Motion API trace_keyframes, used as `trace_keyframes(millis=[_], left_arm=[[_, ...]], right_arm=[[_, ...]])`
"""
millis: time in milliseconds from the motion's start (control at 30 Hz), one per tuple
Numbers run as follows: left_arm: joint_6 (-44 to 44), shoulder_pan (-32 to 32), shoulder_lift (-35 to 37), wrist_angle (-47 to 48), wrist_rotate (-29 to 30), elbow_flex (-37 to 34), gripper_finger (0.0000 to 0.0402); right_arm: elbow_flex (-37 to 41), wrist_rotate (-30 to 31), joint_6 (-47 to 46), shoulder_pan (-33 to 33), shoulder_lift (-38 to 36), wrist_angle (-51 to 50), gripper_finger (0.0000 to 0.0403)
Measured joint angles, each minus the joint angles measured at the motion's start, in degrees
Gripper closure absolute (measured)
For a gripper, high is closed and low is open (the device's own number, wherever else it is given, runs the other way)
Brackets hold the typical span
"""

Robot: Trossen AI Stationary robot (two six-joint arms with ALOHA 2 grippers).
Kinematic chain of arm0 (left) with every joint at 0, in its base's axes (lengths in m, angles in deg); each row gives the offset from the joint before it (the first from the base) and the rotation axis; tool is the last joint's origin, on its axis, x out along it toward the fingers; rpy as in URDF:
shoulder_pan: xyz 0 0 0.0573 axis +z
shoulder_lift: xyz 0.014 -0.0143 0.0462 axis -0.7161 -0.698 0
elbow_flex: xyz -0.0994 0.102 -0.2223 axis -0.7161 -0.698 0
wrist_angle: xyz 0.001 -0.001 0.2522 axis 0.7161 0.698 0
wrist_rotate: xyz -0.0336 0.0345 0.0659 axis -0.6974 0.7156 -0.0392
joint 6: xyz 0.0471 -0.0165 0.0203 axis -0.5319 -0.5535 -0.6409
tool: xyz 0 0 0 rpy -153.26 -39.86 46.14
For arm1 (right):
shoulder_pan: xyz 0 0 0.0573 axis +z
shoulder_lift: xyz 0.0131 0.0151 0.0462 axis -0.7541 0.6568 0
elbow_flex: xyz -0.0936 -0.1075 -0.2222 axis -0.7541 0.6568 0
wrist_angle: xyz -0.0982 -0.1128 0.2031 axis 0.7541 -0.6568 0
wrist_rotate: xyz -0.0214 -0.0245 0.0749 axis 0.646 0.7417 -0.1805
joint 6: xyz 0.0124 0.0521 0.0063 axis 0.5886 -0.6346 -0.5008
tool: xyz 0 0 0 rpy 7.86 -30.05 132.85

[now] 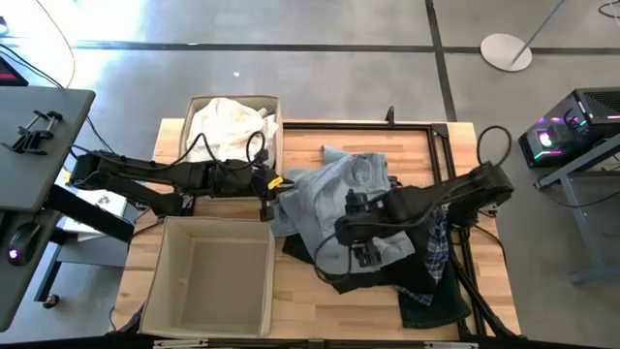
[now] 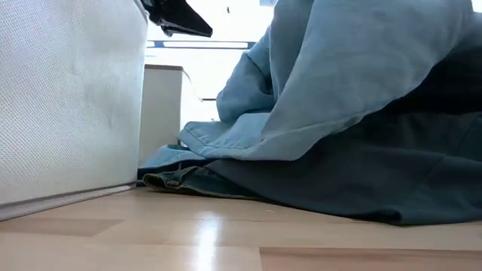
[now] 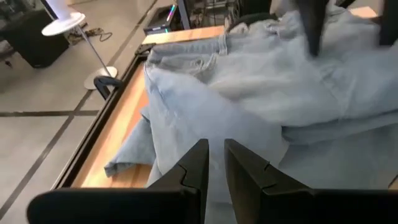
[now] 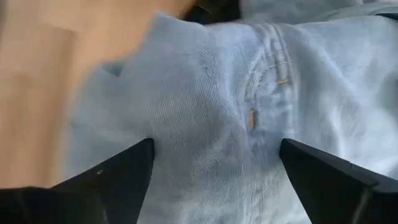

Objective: Sort clothes
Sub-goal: Put the blue jeans into the top brown laundry organizer

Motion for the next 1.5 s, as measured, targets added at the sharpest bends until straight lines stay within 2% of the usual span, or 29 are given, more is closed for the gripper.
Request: trace_keyframes(millis=[100,367,500,600,767,867,967,1067,1133,1233,1367,1500], left_arm=[[0.02,0.02,0.00,-0.85,0.00,0.00,0.0358],[0.15,0.02,0.00,-0.33,0.01,0.00,0.0358],[0.15,0.02,0.00,-0.38,0.01,0.00,0.0358],[0.15,0.00,0.00,-0.32,0.03,0.00,0.0358],[0.17,-0.04,0.00,-0.33,0.01,0.00,0.0358],[0.20,-0.04,0.00,-0.29,-0.05,0.00,0.0358],[1.25,-0.05,0.00,-0.71,-0.01,0.00,0.0358],[1.66,-0.25,0.00,-2.28,-0.01,0.00,0.0358],[1.62,-0.56,0.25,-3.30,0.05,0.02,0.0358],[1.54,-0.95,1.91,-3.98,1.22,0.02,0.0358],[1.29,-1.85,6.08,-4.23,5.28,0.07,0.0358],[-3.32,-3.46,9.67,-8.32,4.66,0.07,0.0358]], right_arm=[[0.00,2.14,5.59,-3.69,2.59,0.73,0.0060],[-0.07,1.85,18.27,-17.48,9.92,7.04,0.0060],[-0.07,-4.08,20.47,-24.84,13.81,12.38,0.0078],[-0.07,-7.99,20.60,-28.56,17.10,17.17,0.0104],[-0.19,-7.76,17.28,-30.68,23.25,21.94,0.0167],[0.34,-6.29,16.55,-30.48,26.63,22.34,0.0217],[3.22,-8.05,14.97,-30.33,26.89,26.24,0.0283],[6.11,-8.53,14.84,-30.31,24.60,29.44,0.0351],[8.54,-7.13,14.80,-30.31,21.02,31.66,0.0380],[12.89,-5.49,13.14,-31.06,13.41,34.22,0.0378],[17.67,-1.39,10.54,-32.30,-0.83,37.94,0.0366],[22.19,0.19,9.82,-32.17,-13.11,44.08,0.0379]])
